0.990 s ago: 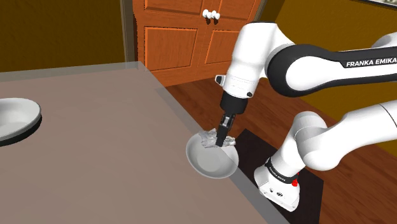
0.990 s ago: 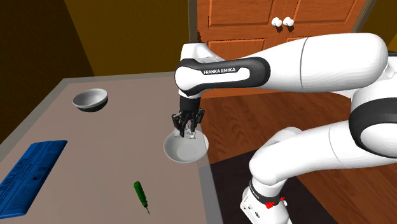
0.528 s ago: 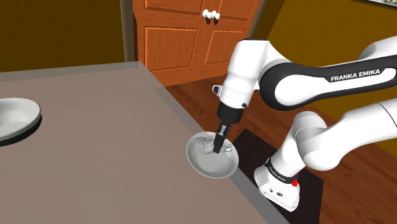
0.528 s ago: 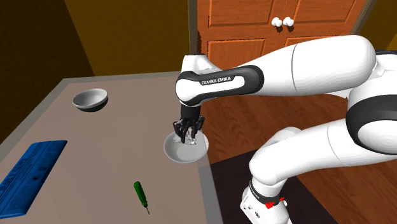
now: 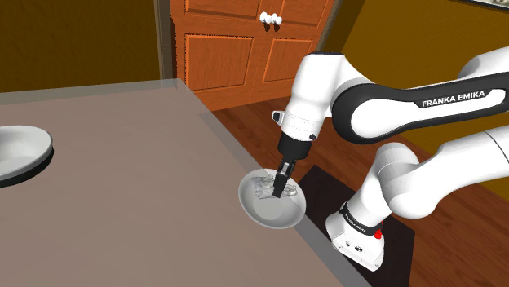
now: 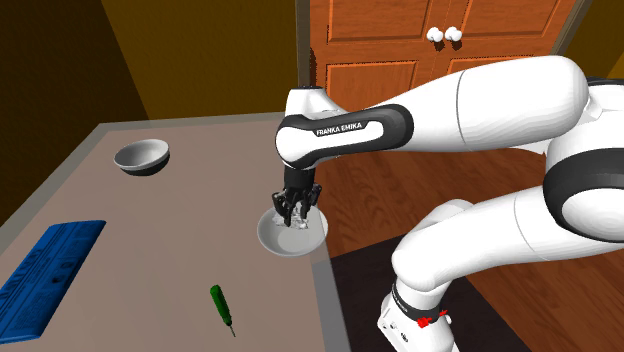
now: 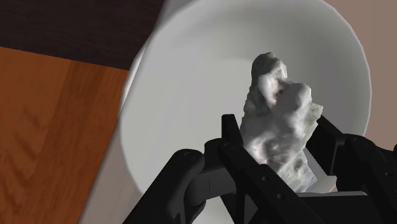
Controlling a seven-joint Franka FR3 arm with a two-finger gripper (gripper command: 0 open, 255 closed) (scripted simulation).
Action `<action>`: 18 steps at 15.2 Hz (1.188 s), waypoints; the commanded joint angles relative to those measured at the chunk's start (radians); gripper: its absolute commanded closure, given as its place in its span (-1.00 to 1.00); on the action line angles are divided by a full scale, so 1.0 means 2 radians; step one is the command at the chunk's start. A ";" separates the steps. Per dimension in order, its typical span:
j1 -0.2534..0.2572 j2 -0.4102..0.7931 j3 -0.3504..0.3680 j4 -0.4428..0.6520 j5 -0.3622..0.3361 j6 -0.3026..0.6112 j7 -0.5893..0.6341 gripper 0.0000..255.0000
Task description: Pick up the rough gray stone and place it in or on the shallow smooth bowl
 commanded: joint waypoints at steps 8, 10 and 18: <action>-0.006 -0.011 -0.011 0.025 -0.012 -0.037 0.003 -1.00; -0.011 -0.018 -0.021 0.050 -0.022 -0.069 0.004 -1.00; -0.011 -0.018 -0.021 0.050 -0.022 -0.069 0.004 -1.00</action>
